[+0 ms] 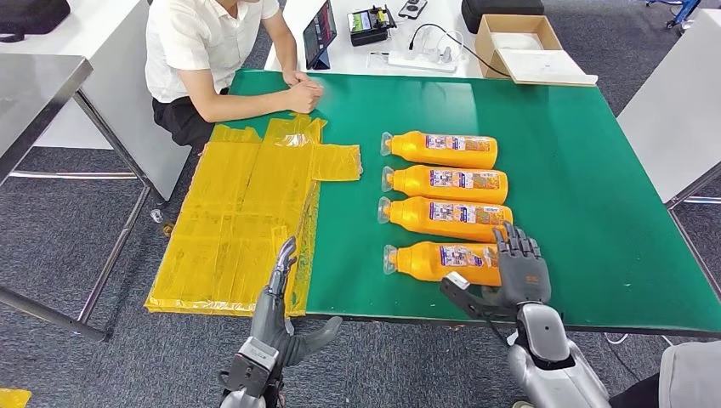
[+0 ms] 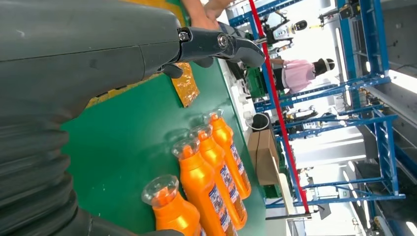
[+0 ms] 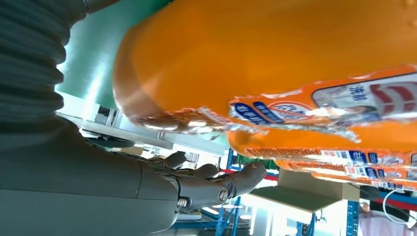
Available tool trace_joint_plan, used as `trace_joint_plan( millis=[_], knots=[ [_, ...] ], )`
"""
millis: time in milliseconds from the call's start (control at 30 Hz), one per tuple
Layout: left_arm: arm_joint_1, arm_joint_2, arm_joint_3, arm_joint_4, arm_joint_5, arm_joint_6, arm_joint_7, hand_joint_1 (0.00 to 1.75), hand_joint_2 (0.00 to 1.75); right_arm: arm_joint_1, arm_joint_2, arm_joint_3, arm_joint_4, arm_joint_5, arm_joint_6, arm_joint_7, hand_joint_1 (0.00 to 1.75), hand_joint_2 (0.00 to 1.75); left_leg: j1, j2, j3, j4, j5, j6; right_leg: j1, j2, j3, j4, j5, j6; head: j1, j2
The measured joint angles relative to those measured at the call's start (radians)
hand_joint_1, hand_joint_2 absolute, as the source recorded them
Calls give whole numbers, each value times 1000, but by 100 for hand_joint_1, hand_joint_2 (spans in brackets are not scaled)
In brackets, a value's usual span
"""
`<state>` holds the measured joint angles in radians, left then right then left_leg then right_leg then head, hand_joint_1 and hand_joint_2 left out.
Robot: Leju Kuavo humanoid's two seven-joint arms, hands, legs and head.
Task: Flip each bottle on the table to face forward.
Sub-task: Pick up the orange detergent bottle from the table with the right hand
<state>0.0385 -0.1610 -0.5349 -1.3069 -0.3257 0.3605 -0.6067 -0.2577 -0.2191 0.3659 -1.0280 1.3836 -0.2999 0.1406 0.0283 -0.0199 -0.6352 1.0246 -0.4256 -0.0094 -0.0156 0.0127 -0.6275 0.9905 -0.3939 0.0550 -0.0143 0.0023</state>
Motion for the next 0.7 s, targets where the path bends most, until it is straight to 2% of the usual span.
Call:
trace_joint_plan(
  millis=[167, 200, 333, 367, 433, 700],
  knots=[
    [-1, 0, 0, 0, -2, -8, 6, 0, 175, -19, 5, -5, 19, -56, 68, -35, 3, 175, 0, 0, 0, 0, 0, 0, 0, 0, 0, 0, 0, 0, 0, 0],
    [-2, 0, 0, 0, -2, -8, 6, 0, 175, -24, 6, -6, 28, -75, 81, -46, 13, 175, 0, 0, 0, 0, 0, 0, 0, 0, 0, 0, 0, 0, 0, 0],
    [-5, 0, 0, 0, -2, -9, 7, 0, 175, -35, 12, -6, 62, -112, 96, -68, 157, 175, 0, 0, 1, 0, 0, 0, 0, 0, 0, 0, 0, 0, 0, 0],
    [-6, 0, 0, 0, -2, -10, 7, 0, 175, -36, 13, -6, 70, -120, 98, -73, 166, 175, 0, 0, 1, 0, 0, 0, 0, 0, 0, 0, 0, 0, 0, 0],
    [-7, 0, 0, 0, 0, -12, 6, 0, 175, -41, 17, -6, 90, -140, 102, -84, 175, 175, 0, 0, 2, 0, 0, 0, 0, 0, 1, 0, 0, 0, 0, 0],
    [-13, 0, -1, 0, 3, -24, 4, 0, 175, -62, 41, -10, 182, -180, 83, -117, 175, 175, 0, 3, 14, 0, -4, 1, 1, 1, 10, -1, -1, -1, 0, 0]
  ],
)
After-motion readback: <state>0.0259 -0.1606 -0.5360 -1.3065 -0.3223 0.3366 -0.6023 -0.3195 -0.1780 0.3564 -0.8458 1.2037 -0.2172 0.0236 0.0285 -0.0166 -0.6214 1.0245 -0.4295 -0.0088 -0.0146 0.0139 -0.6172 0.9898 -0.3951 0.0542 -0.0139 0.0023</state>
